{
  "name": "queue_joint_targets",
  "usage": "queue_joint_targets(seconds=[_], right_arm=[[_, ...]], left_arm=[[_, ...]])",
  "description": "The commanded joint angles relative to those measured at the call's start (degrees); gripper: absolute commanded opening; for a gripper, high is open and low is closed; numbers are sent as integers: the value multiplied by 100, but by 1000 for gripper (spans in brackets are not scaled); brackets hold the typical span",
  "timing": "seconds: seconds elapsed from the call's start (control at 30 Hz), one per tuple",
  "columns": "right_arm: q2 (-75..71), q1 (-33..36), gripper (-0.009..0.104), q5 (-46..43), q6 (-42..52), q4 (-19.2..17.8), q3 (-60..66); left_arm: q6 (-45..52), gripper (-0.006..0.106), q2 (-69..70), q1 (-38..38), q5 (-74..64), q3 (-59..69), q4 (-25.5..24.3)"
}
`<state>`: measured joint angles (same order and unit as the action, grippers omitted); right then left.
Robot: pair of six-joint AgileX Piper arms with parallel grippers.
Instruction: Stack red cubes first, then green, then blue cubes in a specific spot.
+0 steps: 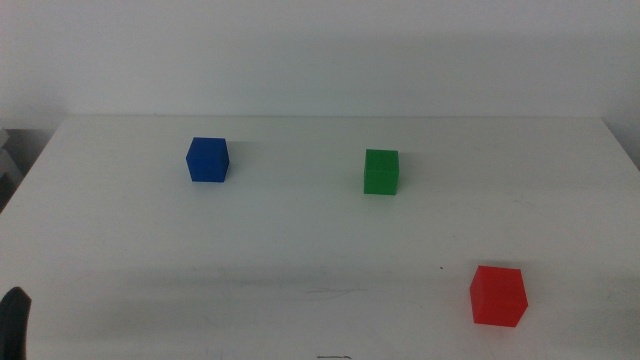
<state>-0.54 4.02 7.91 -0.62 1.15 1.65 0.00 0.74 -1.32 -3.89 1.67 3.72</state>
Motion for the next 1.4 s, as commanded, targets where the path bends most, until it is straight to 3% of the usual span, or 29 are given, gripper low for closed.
queue_joint_targets(seconds=[0.0, 0.3, 0.43, 0.57, 0.67, 0.83, 1.07, 1.23, 1.37], right_arm=[[-132, -35, 94, -410, 30, -15, -133], [922, -35, 94, 361, -121, 247, -1107], [2334, -35, 94, 1742, -121, 305, -2496], [3804, -35, 94, 3652, -116, 584, -4267], [4665, -35, 94, 4513, -116, 747, -5205], [5532, -35, 94, 4657, -116, 773, -5968], [6157, -35, 94, 4347, -108, 858, -5997], [6584, -24, 94, 4832, -519, 896, -6172], [7116, 308, 94, 5084, -1094, 610, -6378]], left_arm=[[-56, 90, 108, 15, 435, -16, 43], [-56, 90, 108, 15, 435, -16, 43], [-56, 90, 108, 15, 435, -16, 43], [-56, 90, 108, 15, 435, -16, 43], [-56, 90, 108, 15, 435, -16, 43], [-56, 90, 108, 15, 435, -16, 43], [-56, 90, 108, 15, 435, -16, 43], [-56, 90, 108, 15, 435, -16, 43], [-56, 90, 108, 15, 435, -16, 43]])
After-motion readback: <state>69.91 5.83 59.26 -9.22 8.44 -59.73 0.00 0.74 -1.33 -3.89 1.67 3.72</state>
